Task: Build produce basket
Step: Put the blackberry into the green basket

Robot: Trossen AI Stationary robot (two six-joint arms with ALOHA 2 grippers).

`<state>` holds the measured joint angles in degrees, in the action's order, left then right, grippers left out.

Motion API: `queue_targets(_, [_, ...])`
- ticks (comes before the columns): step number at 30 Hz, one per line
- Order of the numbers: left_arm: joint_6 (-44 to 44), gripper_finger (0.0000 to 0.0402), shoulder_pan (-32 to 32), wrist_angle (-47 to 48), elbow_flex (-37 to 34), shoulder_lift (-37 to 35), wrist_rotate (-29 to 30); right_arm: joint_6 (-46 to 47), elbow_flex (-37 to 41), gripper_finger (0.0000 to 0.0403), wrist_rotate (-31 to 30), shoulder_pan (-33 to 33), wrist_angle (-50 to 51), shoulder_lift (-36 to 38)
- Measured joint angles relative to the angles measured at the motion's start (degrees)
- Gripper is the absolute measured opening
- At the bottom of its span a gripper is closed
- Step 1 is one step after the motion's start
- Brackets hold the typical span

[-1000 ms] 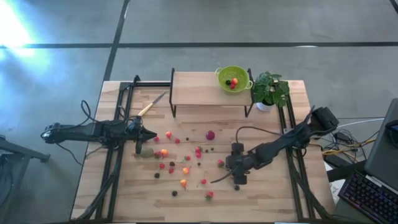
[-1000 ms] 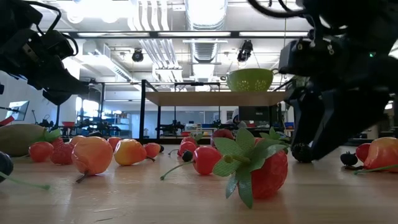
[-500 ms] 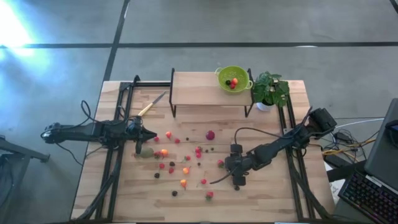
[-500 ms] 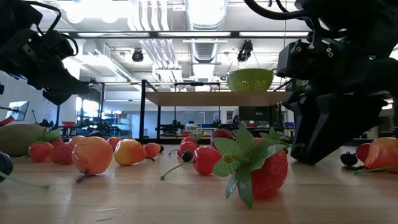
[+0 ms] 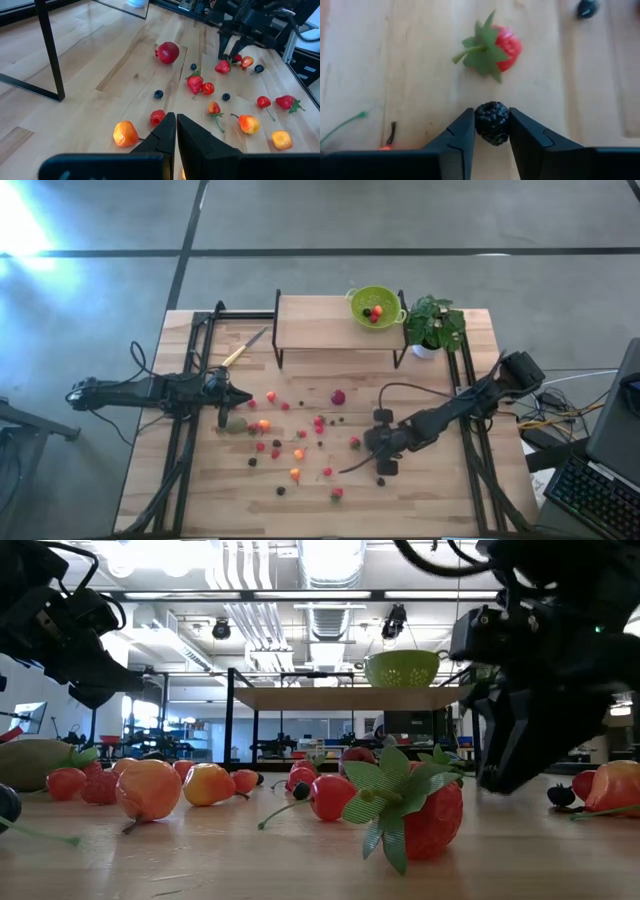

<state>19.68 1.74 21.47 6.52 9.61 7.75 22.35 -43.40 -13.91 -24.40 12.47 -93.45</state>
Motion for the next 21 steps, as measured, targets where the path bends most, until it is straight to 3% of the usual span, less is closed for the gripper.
queue_targets(10, [0.0,0.0021,0.0,0.0,0.0,0.0,0.0,-9.8,-0.2,0.0091,-7.2,5.9,3.6,17.1])
queue_targets(16, [0.0,0.0021,0.0,0.0,0.0,0.0,0.0,-14.7,-2.0,0.0098,-7.2,15.2,3.6,26.7])
queue_targets(21, [0.0,0.0021,0.0,0.0,0.0,0.0,0.0,-20.4,-7.2,0.0094,-5.2,24.5,3.4,30.3])
